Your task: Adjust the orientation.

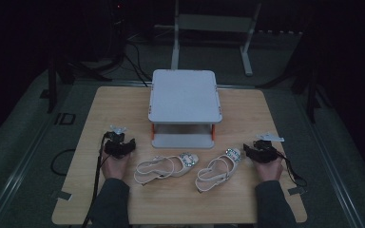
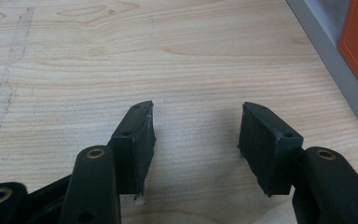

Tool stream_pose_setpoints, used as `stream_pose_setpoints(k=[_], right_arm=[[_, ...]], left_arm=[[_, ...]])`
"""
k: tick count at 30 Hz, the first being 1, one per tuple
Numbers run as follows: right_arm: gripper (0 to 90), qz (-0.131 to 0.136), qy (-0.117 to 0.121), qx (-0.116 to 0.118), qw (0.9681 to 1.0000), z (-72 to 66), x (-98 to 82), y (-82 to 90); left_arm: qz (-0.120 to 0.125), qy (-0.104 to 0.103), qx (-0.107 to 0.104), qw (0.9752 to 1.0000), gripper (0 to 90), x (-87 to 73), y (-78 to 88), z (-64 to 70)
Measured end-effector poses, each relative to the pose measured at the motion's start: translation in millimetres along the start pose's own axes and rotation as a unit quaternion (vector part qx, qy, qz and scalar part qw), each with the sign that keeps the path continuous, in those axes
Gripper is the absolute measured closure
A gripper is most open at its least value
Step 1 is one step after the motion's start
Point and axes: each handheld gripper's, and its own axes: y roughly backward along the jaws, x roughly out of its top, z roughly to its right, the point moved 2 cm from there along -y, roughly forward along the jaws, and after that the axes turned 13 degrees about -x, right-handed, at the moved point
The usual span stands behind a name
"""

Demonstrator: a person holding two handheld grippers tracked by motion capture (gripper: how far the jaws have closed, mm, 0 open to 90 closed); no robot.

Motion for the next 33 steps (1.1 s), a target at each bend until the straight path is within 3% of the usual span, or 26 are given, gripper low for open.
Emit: stream_pose_setpoints(k=[3, 9, 11, 15, 19, 22, 23, 24, 27, 31, 33], right_arm=[[50.0, 0.0, -0.001, 0.002, 1.0, 0.3, 0.2, 0.4], [48.7, 0.003, -0.003, 0.008, 1.0, 0.4, 1.1, 3.2], [48.6, 0.004, -0.001, 0.008, 1.0, 0.2, 1.3, 3.2], [48.3, 0.004, 0.004, 0.008, 0.9999, -1.3, 1.6, 3.1], [48.0, 0.007, 0.006, 0.01, 0.9999, -1.4, 2.1, 4.6], [47.9, 0.009, 0.004, 0.011, 0.9999, -0.7, 2.3, 5.6], [47.9, 0.009, 0.004, 0.012, 0.9999, -0.6, 2.4, 5.6], [47.9, 0.009, 0.004, 0.012, 0.9999, -0.6, 2.4, 5.6], [47.8, 0.007, 0.006, 0.013, 0.9999, -2.0, 1.9, 4.8], [47.6, 0.006, 0.007, 0.013, 0.9999, -2.1, 2.0, 4.7], [47.6, 0.008, 0.005, 0.013, 0.9999, -1.7, 2.2, 5.0]], left_arm=[[-0.004, 0.001, -0.009, 0.9999, 47.8, 0.1, 1.5, -0.2], [0.004, -0.007, -0.051, 0.9987, 50.6, 6.4, 15.8, 6.2], [-0.006, -0.013, -0.079, 0.9968, 51.0, 9.0, 18.6, 9.0], [0.0, -0.024, -0.108, 0.9939, 53.6, 13.7, 27.3, 16.0], [0.01, -0.032, -0.15, 0.9882, 55.6, 20.2, 39.0, 23.7], [0.021, -0.041, -0.16, 0.986, 57.4, 23.7, 46.0, 28.5], [0.028, -0.047, -0.17, 0.9839, 57.7, 27.4, 53.0, 33.7], [0.028, -0.047, -0.17, 0.9839, 57.9, 27.4, 53.0, 33.7], [0.041, -0.061, -0.184, 0.9801, 59.4, 33.4, 64.6, 45.3], [0.046, -0.072, -0.19, 0.9781, 60.4, 36.2, 71.2, 54.7], [0.039, -0.091, -0.194, 0.976, 60.3, 38.1, 76.9, 66.7]])
